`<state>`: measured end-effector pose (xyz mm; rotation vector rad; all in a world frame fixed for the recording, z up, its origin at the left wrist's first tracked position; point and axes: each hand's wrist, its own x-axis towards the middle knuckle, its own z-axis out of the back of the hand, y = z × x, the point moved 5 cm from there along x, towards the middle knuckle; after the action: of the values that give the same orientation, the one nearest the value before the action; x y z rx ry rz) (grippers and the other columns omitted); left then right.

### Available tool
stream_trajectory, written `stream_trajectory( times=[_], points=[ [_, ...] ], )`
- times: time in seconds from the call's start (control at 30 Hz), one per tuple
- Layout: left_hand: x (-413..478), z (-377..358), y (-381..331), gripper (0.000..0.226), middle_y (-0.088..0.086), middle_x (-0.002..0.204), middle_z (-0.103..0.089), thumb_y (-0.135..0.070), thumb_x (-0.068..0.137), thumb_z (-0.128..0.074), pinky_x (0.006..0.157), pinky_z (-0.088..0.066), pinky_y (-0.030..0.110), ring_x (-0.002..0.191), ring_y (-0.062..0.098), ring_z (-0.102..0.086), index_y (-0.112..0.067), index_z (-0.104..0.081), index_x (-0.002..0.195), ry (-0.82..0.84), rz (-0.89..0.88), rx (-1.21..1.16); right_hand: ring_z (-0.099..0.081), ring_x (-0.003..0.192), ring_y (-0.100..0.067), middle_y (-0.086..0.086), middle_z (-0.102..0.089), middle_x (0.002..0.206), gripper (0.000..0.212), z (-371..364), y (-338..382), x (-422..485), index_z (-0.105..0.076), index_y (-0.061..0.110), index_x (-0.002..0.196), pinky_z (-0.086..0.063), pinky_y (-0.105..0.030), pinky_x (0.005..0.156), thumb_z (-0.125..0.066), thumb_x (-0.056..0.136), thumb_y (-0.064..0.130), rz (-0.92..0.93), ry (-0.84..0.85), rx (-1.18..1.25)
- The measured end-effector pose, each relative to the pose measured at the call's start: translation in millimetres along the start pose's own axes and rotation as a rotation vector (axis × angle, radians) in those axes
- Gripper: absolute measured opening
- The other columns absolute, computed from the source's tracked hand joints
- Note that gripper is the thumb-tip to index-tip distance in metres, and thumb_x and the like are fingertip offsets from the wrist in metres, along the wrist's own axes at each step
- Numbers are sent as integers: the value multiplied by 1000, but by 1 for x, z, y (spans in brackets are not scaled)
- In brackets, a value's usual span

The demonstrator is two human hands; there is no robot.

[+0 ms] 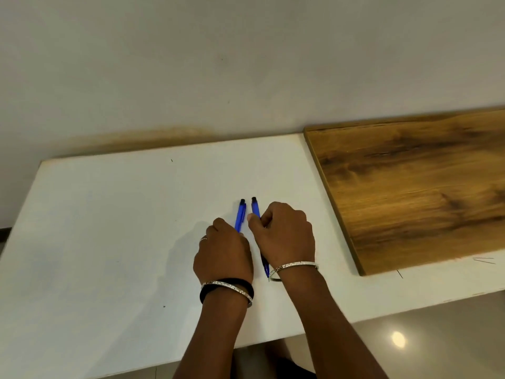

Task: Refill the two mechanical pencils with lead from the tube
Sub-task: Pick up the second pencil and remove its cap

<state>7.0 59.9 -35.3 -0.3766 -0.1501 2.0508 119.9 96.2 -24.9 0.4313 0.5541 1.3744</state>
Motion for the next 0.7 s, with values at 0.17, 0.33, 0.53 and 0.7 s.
stream_trajectory(
  times=[0.17,0.33,0.53,0.7],
  points=[
    [8,18,4,25,4,94,-64,-35,98,-41,71,-49,32,83,22,-63,-12,-49,106,-155,-61,-51,-59,69,-16,3,-56,69,34,-5,2,2,-62,13,82,-45,-26,66,-60,89,46,-21,5,1],
    [13,33,5,20,7,82,-68,-30,97,-46,71,-53,40,68,27,-65,-13,-45,107,-228,-134,-256,-63,89,-20,-3,-68,97,35,-17,9,2,-64,14,102,-44,-26,77,-62,89,47,-28,69,-75],
    [16,34,11,33,8,118,-63,-17,98,-44,87,-49,33,103,25,-62,-15,-46,132,-192,-151,-448,-63,96,-20,-5,-69,106,35,-21,13,5,-63,14,110,-45,-27,82,-60,91,43,-15,77,-158],
    [13,33,11,32,8,120,-60,-15,99,-41,89,-44,28,105,24,-59,-11,-50,129,-161,-249,-468,-63,104,-20,-5,-69,113,37,-27,19,10,-63,12,117,-45,-28,88,-53,96,41,19,131,-227]
  ],
)
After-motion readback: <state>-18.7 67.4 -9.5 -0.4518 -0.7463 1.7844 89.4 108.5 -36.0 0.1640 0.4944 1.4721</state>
